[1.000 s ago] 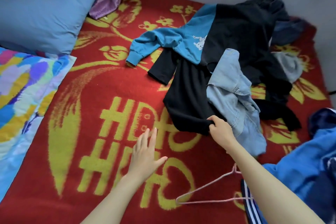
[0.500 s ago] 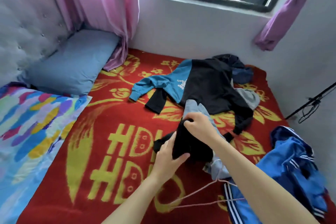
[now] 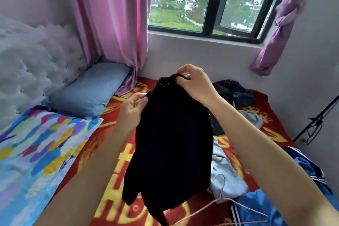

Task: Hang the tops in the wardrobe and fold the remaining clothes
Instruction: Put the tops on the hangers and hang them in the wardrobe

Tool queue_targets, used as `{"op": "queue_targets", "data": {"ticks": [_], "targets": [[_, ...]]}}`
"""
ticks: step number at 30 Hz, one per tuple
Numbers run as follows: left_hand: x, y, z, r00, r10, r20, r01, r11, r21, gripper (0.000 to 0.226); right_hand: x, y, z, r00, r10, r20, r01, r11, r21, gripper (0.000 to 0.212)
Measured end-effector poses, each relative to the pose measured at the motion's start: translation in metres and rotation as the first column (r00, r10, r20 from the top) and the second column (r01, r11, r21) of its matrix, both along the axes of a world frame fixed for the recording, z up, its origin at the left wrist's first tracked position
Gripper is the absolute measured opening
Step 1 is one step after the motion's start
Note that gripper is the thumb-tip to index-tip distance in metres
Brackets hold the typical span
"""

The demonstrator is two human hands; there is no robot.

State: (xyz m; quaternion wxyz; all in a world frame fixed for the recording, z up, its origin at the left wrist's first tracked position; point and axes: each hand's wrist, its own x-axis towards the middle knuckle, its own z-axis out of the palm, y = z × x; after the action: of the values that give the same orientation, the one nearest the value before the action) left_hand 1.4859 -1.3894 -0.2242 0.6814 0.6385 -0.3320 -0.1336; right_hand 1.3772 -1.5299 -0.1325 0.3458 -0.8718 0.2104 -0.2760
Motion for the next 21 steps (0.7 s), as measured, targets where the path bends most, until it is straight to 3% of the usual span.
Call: {"op": "queue_targets", "data": {"ticks": [3, 5, 11, 14, 15, 18, 21], "targets": [[0.01, 0.01, 0.035, 0.999, -0.003, 0.042, 0.006, 0.997, -0.071, 0.022, -0.003, 0.009, 0.032, 0.991, 0.077, 0.113, -0.069, 0.995, -0.069, 0.016], [0.013, 0.018, 0.045, 0.996, -0.013, 0.089, 0.019, 0.997, -0.072, 0.022, -0.004, 0.014, 0.038, 0.989, 0.11, 0.099, -0.1, 0.99, -0.095, 0.025], [0.011, 0.038, -0.03, 0.995, -0.052, 0.08, 0.032, 0.97, 0.243, 0.031, 0.007, 0.019, -0.052, 0.974, 0.143, -0.179, -0.149, 0.988, -0.025, 0.03], [-0.003, 0.05, -0.08, 0.999, 0.049, -0.022, -0.04, 0.952, 0.303, 0.013, 0.012, 0.032, -0.116, 0.904, 0.164, -0.394, -0.178, 0.984, 0.001, 0.022], [-0.01, 0.054, -0.089, 0.995, 0.073, -0.07, -0.047, 0.946, 0.32, 0.012, 0.012, 0.035, -0.133, 0.886, 0.172, -0.431, -0.183, 0.983, 0.015, 0.023], [-0.032, 0.064, -0.108, 0.99, 0.035, -0.134, 0.019, 0.923, 0.383, 0.044, 0.012, 0.045, -0.164, 0.857, 0.176, -0.485, -0.186, 0.982, 0.028, 0.027], [-0.048, 0.067, -0.12, 0.983, 0.042, -0.18, 0.041, 0.901, 0.433, 0.03, 0.011, 0.052, -0.174, 0.84, 0.194, -0.507, -0.183, 0.981, 0.072, 0.025]]}}
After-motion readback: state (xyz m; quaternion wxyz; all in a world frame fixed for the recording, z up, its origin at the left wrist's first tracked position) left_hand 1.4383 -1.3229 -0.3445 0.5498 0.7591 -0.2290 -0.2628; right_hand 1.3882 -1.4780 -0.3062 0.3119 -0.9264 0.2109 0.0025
